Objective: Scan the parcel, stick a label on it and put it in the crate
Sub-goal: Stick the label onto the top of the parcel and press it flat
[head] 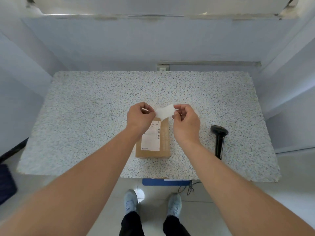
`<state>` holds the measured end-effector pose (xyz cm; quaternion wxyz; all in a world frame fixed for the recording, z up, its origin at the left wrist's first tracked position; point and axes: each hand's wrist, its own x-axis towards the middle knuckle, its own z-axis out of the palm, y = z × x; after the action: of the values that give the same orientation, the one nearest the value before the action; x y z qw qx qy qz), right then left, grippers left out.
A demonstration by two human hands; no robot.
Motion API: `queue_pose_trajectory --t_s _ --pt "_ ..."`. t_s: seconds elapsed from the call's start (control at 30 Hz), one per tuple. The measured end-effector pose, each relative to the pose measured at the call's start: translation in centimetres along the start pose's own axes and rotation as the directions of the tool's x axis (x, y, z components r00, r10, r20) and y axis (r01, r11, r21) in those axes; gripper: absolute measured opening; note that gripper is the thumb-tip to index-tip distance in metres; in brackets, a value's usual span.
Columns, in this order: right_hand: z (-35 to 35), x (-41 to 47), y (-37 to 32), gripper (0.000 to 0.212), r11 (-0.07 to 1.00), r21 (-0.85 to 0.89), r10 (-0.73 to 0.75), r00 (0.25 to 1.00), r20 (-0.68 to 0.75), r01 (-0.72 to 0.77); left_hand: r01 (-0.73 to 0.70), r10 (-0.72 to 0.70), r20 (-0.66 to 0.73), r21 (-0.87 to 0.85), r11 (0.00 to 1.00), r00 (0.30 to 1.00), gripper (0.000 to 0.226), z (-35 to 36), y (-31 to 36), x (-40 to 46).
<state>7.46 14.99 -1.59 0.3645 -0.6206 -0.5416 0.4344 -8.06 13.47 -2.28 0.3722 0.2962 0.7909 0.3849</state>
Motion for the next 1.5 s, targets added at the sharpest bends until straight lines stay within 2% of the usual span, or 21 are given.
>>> queue_pose_trajectory --t_s 0.13,0.43,0.53,0.67,0.83,0.93,1.0,1.13,1.33,1.5 --pt "2.4 -0.5 0.7 0.021 0.999 -0.034 0.015 0.998 -0.054 -0.017 0.026 -0.018 -0.082 0.087 0.996 0.996 0.013 -1.5 -2.5 2.0" --pt "6.1 -0.5 2.4 0.021 0.998 -0.037 0.049 0.987 -0.156 -0.055 0.132 -0.089 -0.274 0.145 0.981 0.958 0.011 -5.0 -7.5 6.3" --pt "6.8 -0.2 2.7 0.02 0.997 -0.044 0.051 0.981 -0.185 -0.06 0.141 -0.094 -0.276 0.155 0.978 0.956 0.009 -5.8 -8.6 7.2" --pt "7.5 0.0 2.7 0.017 0.996 -0.071 0.031 0.978 -0.207 -0.046 0.143 -0.096 -0.213 0.217 0.966 0.972 0.02 -6.4 -9.0 7.8" --pt "7.8 0.2 2.6 0.015 0.997 -0.071 0.002 0.975 -0.222 -0.018 0.091 -0.062 -0.144 0.202 0.975 0.988 0.018 -6.7 -7.8 7.6" --pt "7.9 0.3 2.3 0.015 0.999 -0.049 -0.032 0.972 -0.232 0.021 0.004 -0.007 0.042 0.075 0.997 0.999 0.02 -6.2 -5.5 6.9" --pt "7.9 0.2 2.1 0.018 0.998 -0.028 -0.053 0.973 -0.225 0.047 -0.044 0.037 0.187 0.035 0.998 0.982 0.027 -5.4 -3.8 6.5" --pt "7.6 0.1 1.9 0.027 0.995 -0.017 -0.101 0.975 -0.198 0.099 0.0 0.011 0.329 -0.034 0.999 0.944 0.032 -4.1 -1.2 6.4" --pt "7.2 0.2 1.8 0.034 0.984 -0.06 -0.174 0.977 -0.12 0.168 0.034 -0.051 0.412 0.049 0.998 0.91 0.04 -3.5 -0.4 6.7" --pt "7.0 0.0 2.1 0.036 0.974 -0.082 -0.216 0.975 -0.049 0.212 0.043 -0.074 0.41 0.084 0.995 0.909 0.023 -3.1 -0.1 6.8"
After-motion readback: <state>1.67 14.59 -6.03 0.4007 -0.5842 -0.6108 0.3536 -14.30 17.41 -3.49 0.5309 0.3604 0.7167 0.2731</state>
